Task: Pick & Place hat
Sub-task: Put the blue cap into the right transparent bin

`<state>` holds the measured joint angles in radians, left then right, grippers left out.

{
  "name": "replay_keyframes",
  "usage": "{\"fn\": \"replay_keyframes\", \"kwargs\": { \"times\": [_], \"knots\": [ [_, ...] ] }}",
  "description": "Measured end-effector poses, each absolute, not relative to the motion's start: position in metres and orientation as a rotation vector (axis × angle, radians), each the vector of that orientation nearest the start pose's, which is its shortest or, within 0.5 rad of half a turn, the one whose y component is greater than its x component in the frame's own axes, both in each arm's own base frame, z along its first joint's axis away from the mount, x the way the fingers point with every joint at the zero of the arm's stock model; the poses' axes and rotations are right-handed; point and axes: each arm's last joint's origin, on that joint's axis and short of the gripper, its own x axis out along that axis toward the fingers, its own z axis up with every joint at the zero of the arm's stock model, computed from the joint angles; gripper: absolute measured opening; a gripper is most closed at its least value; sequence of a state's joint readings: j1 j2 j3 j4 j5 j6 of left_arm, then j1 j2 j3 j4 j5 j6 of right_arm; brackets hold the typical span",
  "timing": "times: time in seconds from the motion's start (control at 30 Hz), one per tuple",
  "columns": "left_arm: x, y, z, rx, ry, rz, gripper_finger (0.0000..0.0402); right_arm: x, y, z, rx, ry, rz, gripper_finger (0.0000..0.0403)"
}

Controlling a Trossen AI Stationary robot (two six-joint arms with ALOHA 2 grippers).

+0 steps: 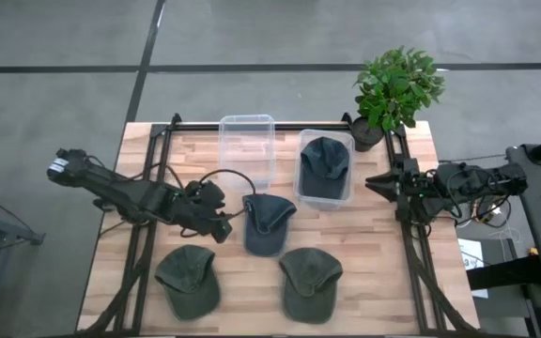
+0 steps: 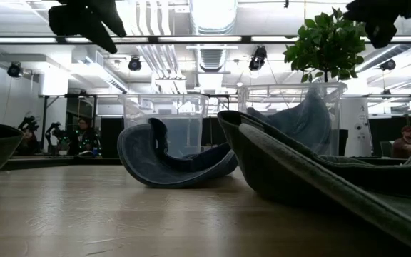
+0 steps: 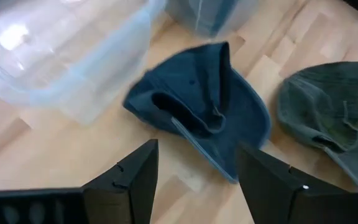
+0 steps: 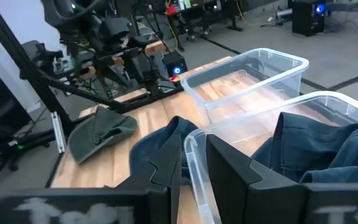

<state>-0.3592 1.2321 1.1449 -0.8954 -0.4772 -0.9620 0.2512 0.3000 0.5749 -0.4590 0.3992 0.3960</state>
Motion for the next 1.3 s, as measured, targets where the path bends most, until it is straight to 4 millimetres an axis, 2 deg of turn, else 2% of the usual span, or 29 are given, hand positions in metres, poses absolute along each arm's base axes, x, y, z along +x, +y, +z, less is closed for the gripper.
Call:
{"fn": "replay_keyframes", "kwargs": {
  "times": [0.3,0.57,0.9,1.17,1.3],
  "knots": [
    [0.232,-0.074,0.299,-0.578,0.807,0.592,0.0202,0.081,0.009,0.28,0.334,0.131,-0.178,0.0075],
    [0.253,-0.082,0.279,-0.657,0.838,0.631,0.0202,0.08,0.009,0.281,0.336,0.127,-0.177,0.0073],
    [0.266,-0.086,0.263,-0.748,0.841,0.727,0.0202,0.08,0.01,0.288,0.205,0.074,-0.109,0.0074],
    [0.271,-0.088,0.254,-0.817,0.831,0.791,0.0202,0.083,0.014,0.264,0.269,0.127,-0.029,0.0079],
    [0.273,-0.089,0.252,-0.833,0.825,0.798,0.0202,0.086,0.015,0.256,0.28,0.086,-0.012,0.0074]
  ]
}}
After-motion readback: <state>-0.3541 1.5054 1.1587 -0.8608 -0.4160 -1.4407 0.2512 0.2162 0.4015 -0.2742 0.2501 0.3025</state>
